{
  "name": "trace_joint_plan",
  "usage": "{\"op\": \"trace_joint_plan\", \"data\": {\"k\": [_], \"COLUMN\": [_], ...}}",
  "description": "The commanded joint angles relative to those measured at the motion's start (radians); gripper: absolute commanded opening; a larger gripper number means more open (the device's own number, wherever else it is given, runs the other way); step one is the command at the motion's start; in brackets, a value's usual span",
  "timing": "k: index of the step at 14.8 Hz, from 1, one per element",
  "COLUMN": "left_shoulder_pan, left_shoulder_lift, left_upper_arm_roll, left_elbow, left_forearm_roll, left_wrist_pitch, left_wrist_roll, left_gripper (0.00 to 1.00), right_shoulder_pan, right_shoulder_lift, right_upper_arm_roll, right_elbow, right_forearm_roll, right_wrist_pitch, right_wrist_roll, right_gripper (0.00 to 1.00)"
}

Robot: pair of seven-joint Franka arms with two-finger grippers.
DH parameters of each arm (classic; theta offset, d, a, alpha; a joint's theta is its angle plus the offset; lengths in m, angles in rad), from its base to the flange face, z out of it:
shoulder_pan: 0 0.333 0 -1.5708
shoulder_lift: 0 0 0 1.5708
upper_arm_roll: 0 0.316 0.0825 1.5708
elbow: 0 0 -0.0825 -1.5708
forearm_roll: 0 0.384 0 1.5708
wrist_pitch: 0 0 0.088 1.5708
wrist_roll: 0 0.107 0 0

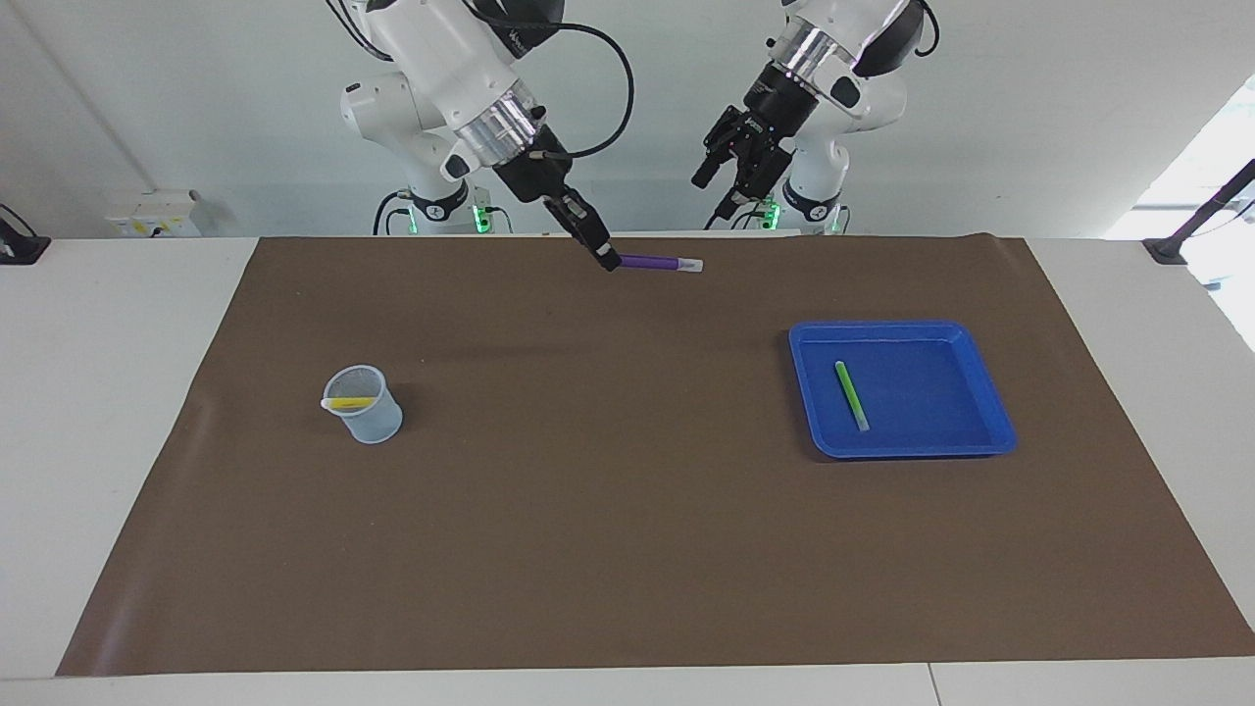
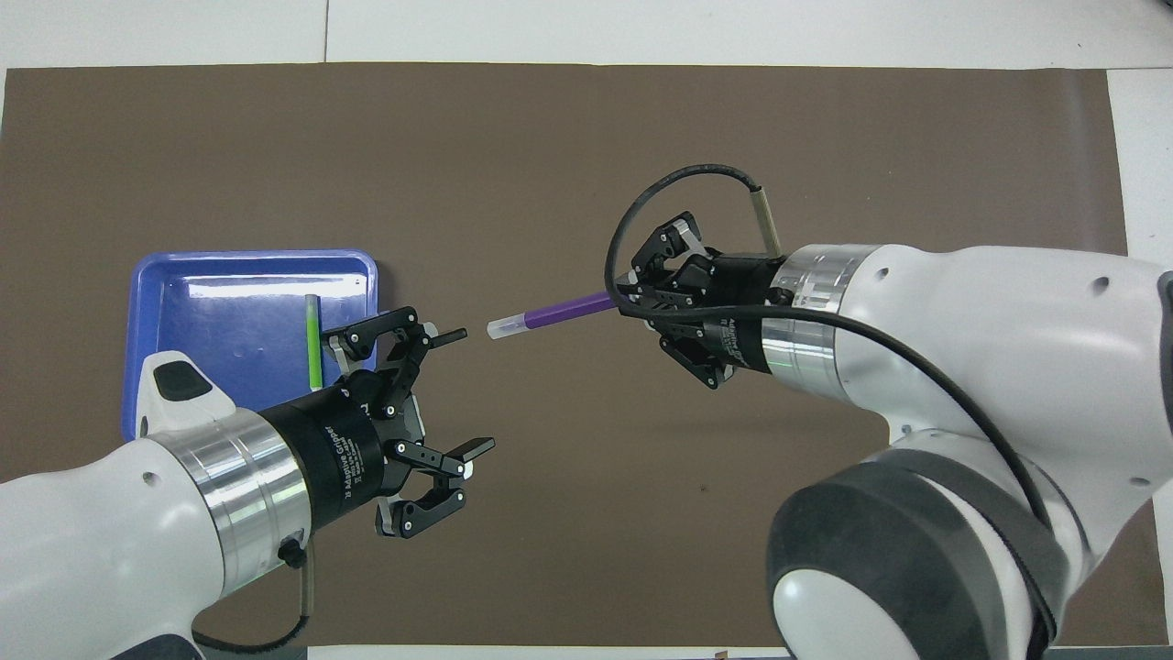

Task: Right arm passes pens to left for tray arrangement
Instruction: 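Bring the purple pen toward the left gripper and close left gripper on it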

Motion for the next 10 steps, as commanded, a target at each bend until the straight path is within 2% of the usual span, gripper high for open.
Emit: {"op": "trace_joint_plan", "data": {"k": [1,7,10], "left_shoulder_pan": [0.022,0.038,0.130], "left_shoulder_lift": [-0.025,-0.010,-0.008], "left_upper_arm_roll": [-0.055,-0.096,-0.189], "left_elbow": [-0.015,0.038,0.074], "left_forearm_roll": [0.064,0.257,0.303], "left_wrist_pitch": [0.019,0.017,0.008], "left_wrist_roll": [-0.048,-0.276,-0.332], "left_gripper": [0.92,0.92,0.92], "right_shoulder_pan": [0.012,0.013,0.013], "right_shoulder_lift": [0.010,-0.002,-0.005], "right_upper_arm_roll": [-0.001,0.057,0.066], "right_elbow": [0.012,0.000,0.000], "right_forearm_roll": [0.024,0.024,0.022], "right_wrist_pitch": [0.009,-0.012,-0.015], "right_wrist_roll": [0.032,0.064,0.089], "right_gripper": [0.00,0.00,0.00]}}
